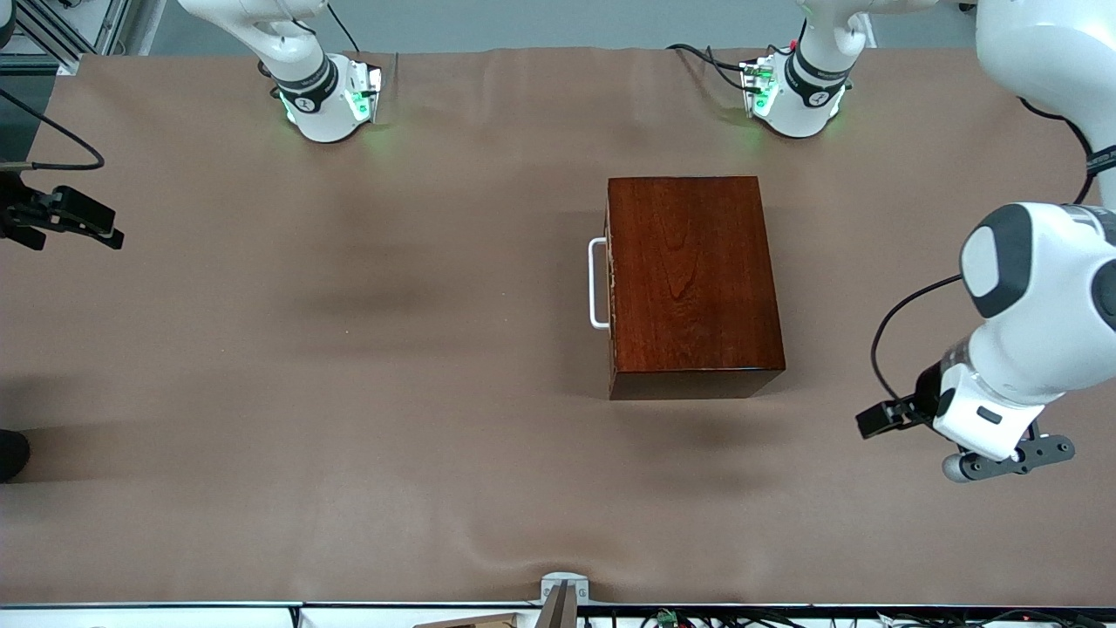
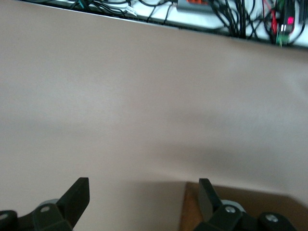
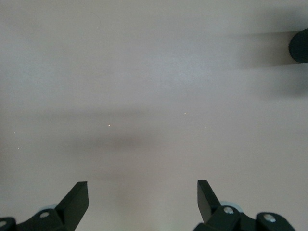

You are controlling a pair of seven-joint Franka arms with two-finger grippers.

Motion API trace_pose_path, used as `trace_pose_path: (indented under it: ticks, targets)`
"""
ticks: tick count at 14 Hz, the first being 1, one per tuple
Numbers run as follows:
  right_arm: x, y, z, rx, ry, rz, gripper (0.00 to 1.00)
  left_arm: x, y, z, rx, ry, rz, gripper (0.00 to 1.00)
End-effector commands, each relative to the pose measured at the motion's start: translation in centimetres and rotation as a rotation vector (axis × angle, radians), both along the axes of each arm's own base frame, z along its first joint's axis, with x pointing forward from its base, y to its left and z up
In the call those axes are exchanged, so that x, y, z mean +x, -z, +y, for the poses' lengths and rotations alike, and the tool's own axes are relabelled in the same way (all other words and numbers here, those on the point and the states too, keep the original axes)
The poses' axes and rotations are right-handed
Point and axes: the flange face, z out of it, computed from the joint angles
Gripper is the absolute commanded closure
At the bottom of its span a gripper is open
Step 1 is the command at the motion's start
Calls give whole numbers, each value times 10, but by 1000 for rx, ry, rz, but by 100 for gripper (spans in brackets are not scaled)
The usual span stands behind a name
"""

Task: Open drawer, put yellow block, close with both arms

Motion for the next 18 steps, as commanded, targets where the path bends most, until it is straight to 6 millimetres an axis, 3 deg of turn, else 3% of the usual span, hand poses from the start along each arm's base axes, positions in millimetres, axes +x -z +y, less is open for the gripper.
trace_pose_path:
  ticks: [1,5,9,14,18]
  targets:
    - [-4,-6,-1,-3,15,-4,0,-20,-12,7,7,142,69,0]
    - [-3,-5,3,-3,8,-6,0,-42,-24,13,38,171,186,0]
    - [-3,-6,1,-4,11,-12,0,-72,-58,18,45,165,225,0]
    - [-2,-7,1,-4,11,-15,0,-138,-104,17,66,163,198,0]
    - [-3,-7,0,-4,13,-15,0,-142,-148,14,61,157,113,0]
